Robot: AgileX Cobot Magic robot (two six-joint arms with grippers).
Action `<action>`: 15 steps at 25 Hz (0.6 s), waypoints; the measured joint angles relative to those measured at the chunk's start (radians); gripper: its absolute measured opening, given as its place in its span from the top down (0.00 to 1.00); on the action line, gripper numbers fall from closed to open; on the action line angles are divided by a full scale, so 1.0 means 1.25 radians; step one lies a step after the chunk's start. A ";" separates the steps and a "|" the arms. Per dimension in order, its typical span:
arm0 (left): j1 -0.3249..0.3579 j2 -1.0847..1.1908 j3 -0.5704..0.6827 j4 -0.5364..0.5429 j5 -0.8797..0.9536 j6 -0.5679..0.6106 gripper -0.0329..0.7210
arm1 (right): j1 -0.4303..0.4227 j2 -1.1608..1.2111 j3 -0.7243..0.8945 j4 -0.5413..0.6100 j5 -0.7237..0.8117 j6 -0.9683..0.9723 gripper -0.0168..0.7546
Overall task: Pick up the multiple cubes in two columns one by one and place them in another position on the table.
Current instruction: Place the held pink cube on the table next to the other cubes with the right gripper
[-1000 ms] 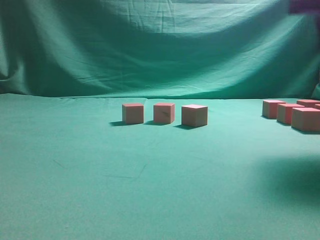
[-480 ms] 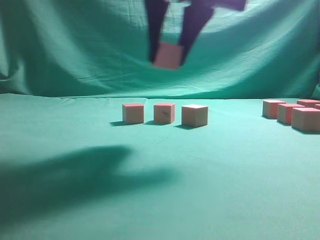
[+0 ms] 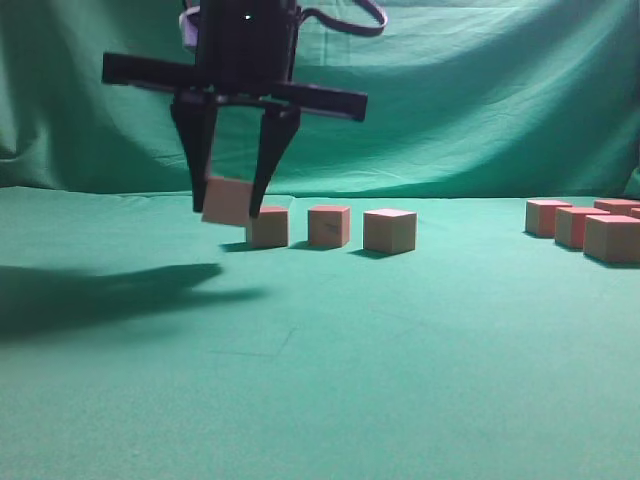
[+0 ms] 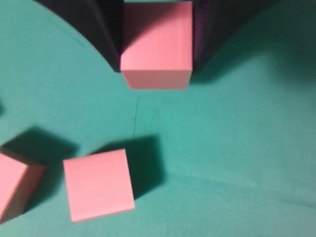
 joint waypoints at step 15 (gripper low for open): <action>0.000 0.000 0.000 0.000 0.000 0.000 0.96 | 0.000 0.048 -0.057 -0.049 -0.001 0.029 0.63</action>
